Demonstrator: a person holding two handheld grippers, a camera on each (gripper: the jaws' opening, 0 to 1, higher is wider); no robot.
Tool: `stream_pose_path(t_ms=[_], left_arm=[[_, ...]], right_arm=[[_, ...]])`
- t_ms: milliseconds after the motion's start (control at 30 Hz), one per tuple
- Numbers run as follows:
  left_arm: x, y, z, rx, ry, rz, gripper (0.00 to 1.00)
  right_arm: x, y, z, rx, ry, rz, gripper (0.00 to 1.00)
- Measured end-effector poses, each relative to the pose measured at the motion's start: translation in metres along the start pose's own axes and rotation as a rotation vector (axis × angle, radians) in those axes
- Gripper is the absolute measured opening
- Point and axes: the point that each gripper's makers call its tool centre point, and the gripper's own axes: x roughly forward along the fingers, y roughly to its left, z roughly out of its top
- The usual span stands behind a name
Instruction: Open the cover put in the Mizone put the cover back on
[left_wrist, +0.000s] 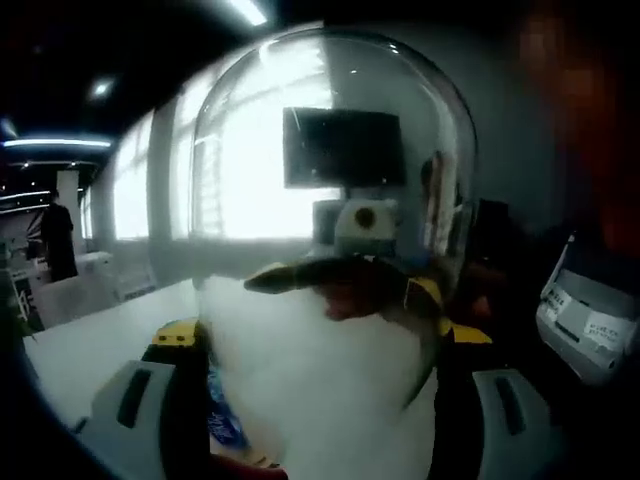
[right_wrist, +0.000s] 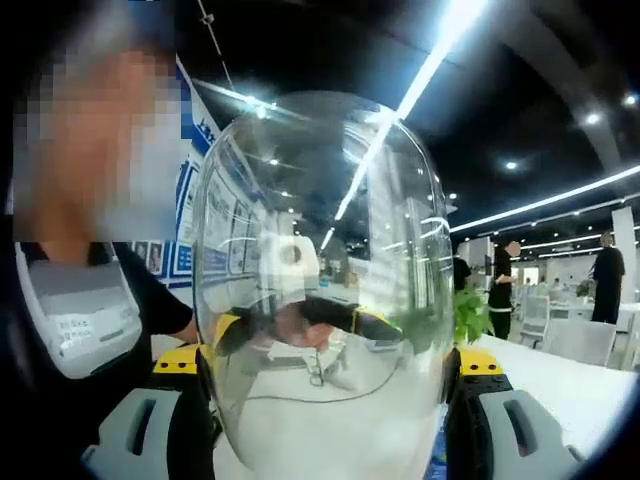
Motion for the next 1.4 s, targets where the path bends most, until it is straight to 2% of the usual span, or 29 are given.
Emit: stream_pose_path(t_ms=[267, 433, 600, 1067, 1400], left_arm=[[0.000, 0.019, 0.028, 0.037, -0.006, 0.009, 0.80], [0.001, 0.034, 0.038, 0.053, 0.005, 0.010, 0.80], [0.001, 0.047, 0.044, 0.060, -0.015, 0.011, 0.80], [0.004, 0.079, 0.046, 0.091, -0.031, 0.014, 0.81], [0.009, 0.099, 0.030, 0.074, -0.015, 0.009, 0.82]], right_arm=[[0.010, -0.020, 0.029, -0.034, -0.015, 0.009, 0.90], [0.016, -0.033, 0.037, -0.048, -0.017, 0.009, 0.90], [0.021, -0.045, 0.042, -0.055, -0.028, 0.009, 0.90], [0.033, -0.074, 0.042, -0.102, -0.011, -0.001, 0.90], [0.036, -0.092, 0.023, -0.088, 0.003, -0.010, 0.90]])
